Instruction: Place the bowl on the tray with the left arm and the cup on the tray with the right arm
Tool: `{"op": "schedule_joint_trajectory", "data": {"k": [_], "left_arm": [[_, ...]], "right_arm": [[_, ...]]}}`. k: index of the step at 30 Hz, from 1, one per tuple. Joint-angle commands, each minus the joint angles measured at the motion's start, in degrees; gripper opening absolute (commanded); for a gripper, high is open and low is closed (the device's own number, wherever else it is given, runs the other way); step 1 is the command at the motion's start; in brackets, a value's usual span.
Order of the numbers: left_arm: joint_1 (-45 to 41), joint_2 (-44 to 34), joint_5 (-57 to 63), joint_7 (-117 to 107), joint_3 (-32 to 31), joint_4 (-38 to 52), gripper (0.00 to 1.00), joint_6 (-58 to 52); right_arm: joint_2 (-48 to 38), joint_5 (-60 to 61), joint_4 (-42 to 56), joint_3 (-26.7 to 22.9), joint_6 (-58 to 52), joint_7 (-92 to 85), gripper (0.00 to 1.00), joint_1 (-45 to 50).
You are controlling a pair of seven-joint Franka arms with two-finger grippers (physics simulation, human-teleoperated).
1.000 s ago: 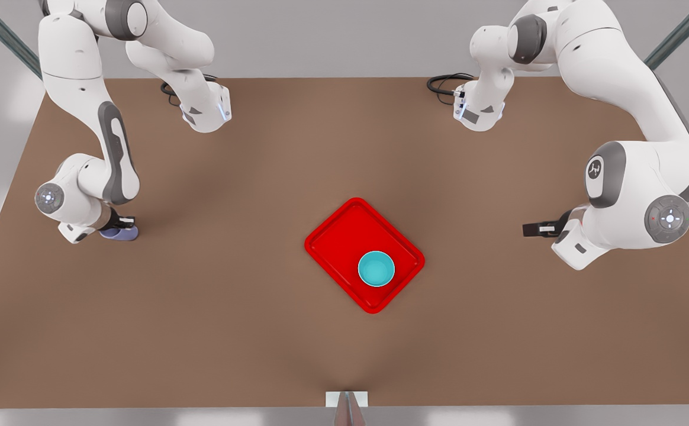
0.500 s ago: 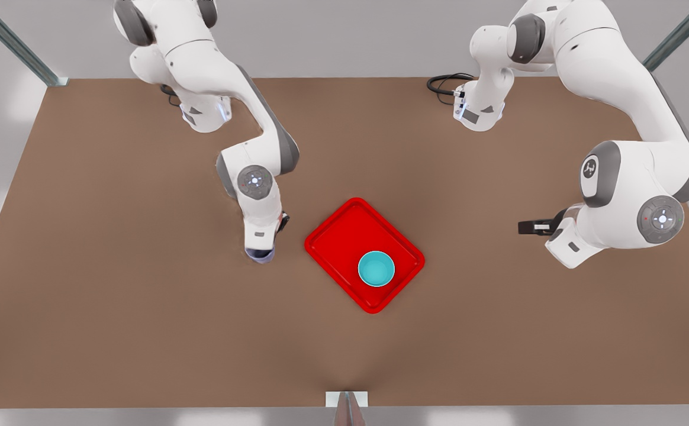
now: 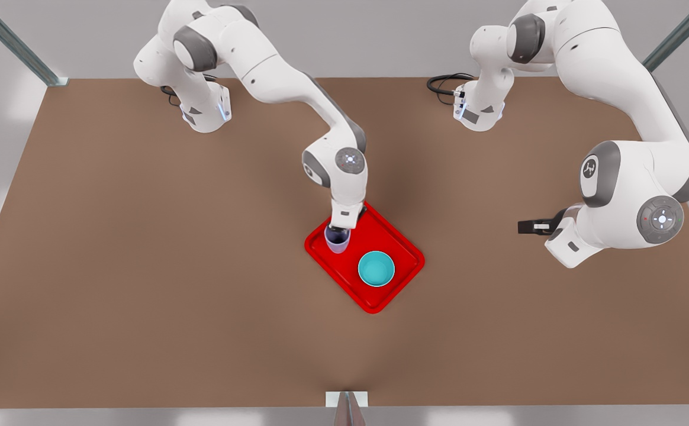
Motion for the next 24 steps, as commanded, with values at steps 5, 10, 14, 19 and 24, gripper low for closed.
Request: {"op": "schedule_joint_trajectory", "data": {"k": [5, 10, 14, 19, 24], "left_arm": [[0.0, -0.08, -0.04, 0.17, 0.02, 0.02, 1.0, -0.04], [0.0, -0.08, -0.04, 0.17, -0.07, 0.02, 1.0, -0.04], [0.0, -0.08, -0.04, 0.17, 0.02, 0.02, 1.0, -0.04], [0.0, -0.08, -0.04, 0.61, -0.07, 0.02, 1.0, -0.13], [-0.09, -0.08, 0.49, 0.34, -0.6, 0.11, 1.0, -0.48]], "right_arm": [[1.82, 1.74, 0.19, 0.19, 6.67, 17.47, 0.71, 0.02], [1.56, 1.92, 0.28, 0.19, 6.67, 17.47, 1.0, 0.02], [-2.57, 2.01, 0.45, 0.19, 0.35, 17.21, 1.0, 0.02], [-20.14, -3.41, 0.72, -0.16, -46.04, -3.43, 1.0, -16.57], [-34.73, -11.88, -1.3, 3.7, -51.95, -28.94, 1.0, -39.35]]}}
